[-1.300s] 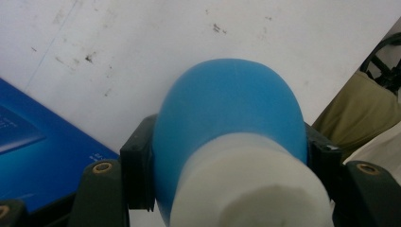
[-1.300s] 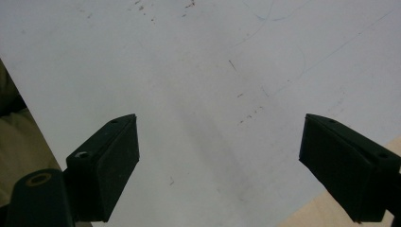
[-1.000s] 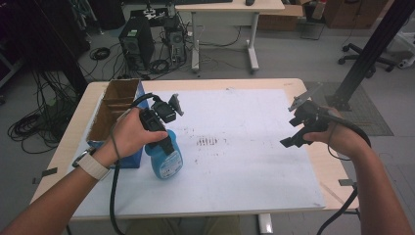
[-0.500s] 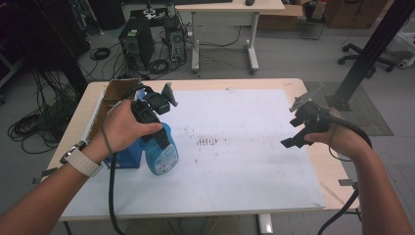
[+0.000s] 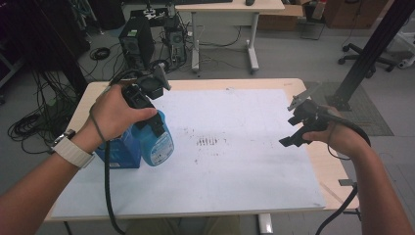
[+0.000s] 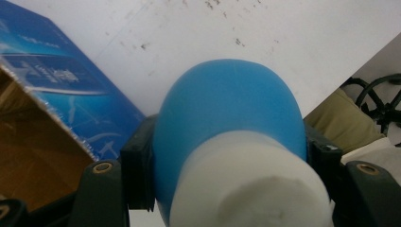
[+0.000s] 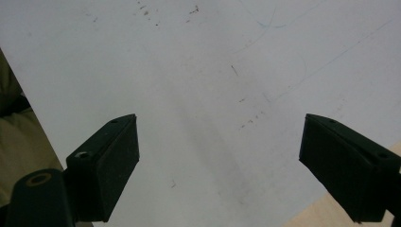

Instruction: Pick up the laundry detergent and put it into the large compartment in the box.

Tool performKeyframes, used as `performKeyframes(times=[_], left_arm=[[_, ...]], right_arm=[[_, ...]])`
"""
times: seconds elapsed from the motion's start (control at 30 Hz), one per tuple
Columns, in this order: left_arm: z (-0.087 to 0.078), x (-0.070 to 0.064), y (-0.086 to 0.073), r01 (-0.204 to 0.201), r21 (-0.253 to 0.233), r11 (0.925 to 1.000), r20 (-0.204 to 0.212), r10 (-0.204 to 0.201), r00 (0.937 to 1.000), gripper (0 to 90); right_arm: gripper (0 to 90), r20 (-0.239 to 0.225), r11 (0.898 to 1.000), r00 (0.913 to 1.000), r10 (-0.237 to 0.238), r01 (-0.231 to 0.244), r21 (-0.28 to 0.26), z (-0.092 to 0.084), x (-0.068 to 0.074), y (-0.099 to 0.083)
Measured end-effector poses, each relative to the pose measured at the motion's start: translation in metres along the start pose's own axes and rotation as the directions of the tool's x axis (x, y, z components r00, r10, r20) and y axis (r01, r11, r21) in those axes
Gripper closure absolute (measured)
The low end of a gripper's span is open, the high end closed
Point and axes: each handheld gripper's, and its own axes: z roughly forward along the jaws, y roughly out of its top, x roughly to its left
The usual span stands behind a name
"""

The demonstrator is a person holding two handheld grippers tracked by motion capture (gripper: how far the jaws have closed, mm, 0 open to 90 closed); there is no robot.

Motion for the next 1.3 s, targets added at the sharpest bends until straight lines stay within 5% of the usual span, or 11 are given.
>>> performKeyframes(times=[0.9, 1.3], left_arm=[[-0.046, 0.014, 0.012, 0.111, 0.003, 0.9938, 0.007, -0.111, 0.9938, 37.4], [-0.07, 0.029, 0.012, 0.219, -0.015, 0.9755, -0.005, -0.219, 0.9756, 37.5]], right_arm=[[12.8, 0.011, 1.0, 0.9999, -0.007, 0.007, -0.008, -0.008, -0.001, -0.003], [12.8, 0.008, 1.0, 0.9999, -0.009, 0.009, -0.015, -0.006, -0.003, -0.003]])
